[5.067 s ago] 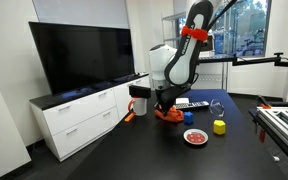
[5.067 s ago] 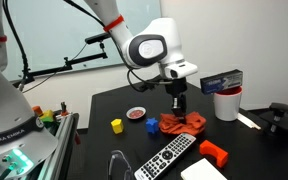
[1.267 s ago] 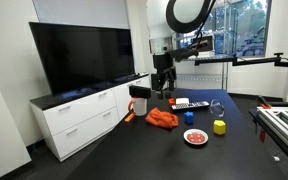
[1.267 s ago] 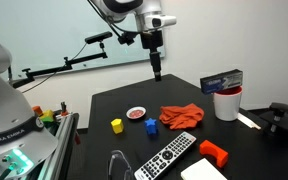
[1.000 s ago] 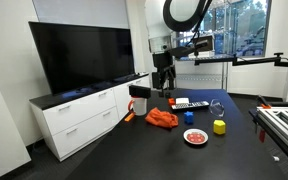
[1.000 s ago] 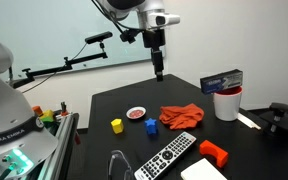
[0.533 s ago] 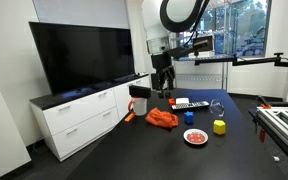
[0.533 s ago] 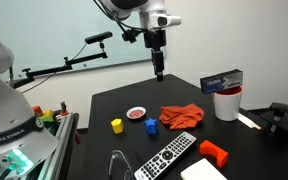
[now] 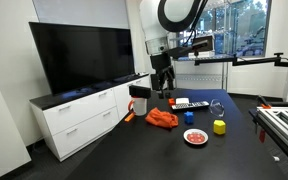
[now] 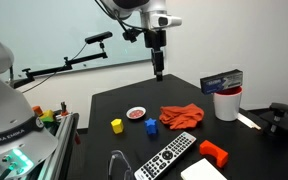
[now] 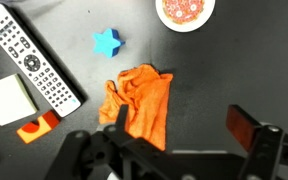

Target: Move the orange cloth to the left and right

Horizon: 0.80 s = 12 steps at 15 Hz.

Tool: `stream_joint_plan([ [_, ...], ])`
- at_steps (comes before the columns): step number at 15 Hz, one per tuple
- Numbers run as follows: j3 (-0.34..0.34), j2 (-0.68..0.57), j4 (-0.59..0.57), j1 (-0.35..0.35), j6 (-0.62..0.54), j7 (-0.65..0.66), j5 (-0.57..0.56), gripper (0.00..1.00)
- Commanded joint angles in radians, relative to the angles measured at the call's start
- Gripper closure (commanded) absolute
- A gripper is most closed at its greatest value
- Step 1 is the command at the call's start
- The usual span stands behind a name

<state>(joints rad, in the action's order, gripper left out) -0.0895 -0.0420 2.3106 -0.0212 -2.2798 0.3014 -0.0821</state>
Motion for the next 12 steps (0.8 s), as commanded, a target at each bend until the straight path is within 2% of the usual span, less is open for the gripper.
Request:
stream_joint_plan([
  [1, 0.018, 0.001, -0.031, 0.02, 0.038, -0.033, 0.009, 0.0],
  [12, 0.019, -0.009, -0.043, 0.019, 0.044, -0.028, 0.004, 0.0],
])
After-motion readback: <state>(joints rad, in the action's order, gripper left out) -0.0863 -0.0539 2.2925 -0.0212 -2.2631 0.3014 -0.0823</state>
